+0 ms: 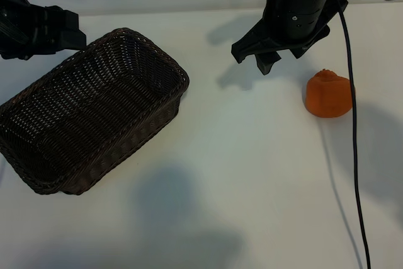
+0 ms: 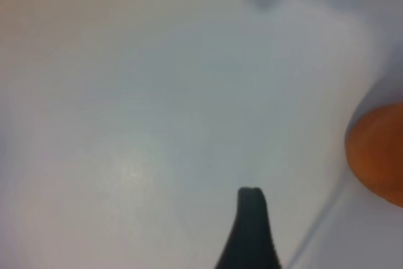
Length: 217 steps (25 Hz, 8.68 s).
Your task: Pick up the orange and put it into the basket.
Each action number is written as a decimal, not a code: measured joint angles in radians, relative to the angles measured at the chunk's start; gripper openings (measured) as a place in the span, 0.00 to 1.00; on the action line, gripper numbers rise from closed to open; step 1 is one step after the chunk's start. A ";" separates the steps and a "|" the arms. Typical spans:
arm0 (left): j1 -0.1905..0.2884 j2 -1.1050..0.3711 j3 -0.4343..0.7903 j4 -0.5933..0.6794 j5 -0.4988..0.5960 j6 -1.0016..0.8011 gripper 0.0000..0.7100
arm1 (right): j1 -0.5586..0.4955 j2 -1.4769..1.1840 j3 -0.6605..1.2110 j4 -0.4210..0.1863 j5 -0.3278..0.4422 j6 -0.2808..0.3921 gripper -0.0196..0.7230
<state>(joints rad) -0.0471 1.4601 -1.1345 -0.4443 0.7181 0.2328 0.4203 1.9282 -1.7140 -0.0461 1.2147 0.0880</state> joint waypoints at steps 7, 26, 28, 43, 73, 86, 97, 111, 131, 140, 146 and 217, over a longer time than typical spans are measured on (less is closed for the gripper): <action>0.000 0.000 0.000 0.000 0.000 0.000 0.78 | 0.000 0.000 0.000 0.000 0.000 0.000 0.76; 0.000 0.000 0.000 0.000 -0.018 0.000 0.78 | 0.000 0.000 0.000 0.000 0.000 0.000 0.76; 0.000 0.000 0.000 0.000 -0.018 0.000 0.78 | 0.000 0.000 0.000 0.000 0.000 0.000 0.76; 0.000 -0.150 0.049 0.305 0.140 -0.306 0.78 | 0.000 0.000 0.000 0.000 0.000 0.000 0.76; 0.000 -0.254 0.499 0.649 -0.113 -0.995 0.78 | 0.000 0.000 0.000 0.016 0.001 -0.002 0.76; 0.000 -0.110 0.499 0.577 -0.173 -0.943 0.78 | 0.000 0.000 0.000 0.053 0.001 -0.011 0.76; 0.000 -0.039 0.500 0.542 -0.220 -0.917 0.78 | 0.000 0.000 0.000 0.046 0.002 -0.018 0.76; 0.000 0.006 0.578 0.506 -0.329 -0.916 0.55 | 0.000 0.000 0.000 0.058 0.002 -0.019 0.76; 0.003 -0.030 0.579 0.306 -0.384 -0.684 0.22 | 0.000 0.000 0.000 0.065 0.002 -0.019 0.70; 0.076 -0.110 0.506 0.235 -0.205 -0.424 0.21 | 0.000 0.000 0.000 0.067 0.002 -0.019 0.70; 0.081 -0.126 0.487 0.135 -0.176 -0.288 0.21 | 0.000 0.000 0.000 0.071 0.002 -0.019 0.70; -0.048 0.320 0.149 -0.130 -0.234 -0.006 0.71 | 0.000 0.000 0.000 0.099 0.002 -0.019 0.70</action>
<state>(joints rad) -0.0949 1.7799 -0.9850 -0.5743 0.4845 0.2265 0.4203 1.9282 -1.7140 0.0525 1.2166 0.0694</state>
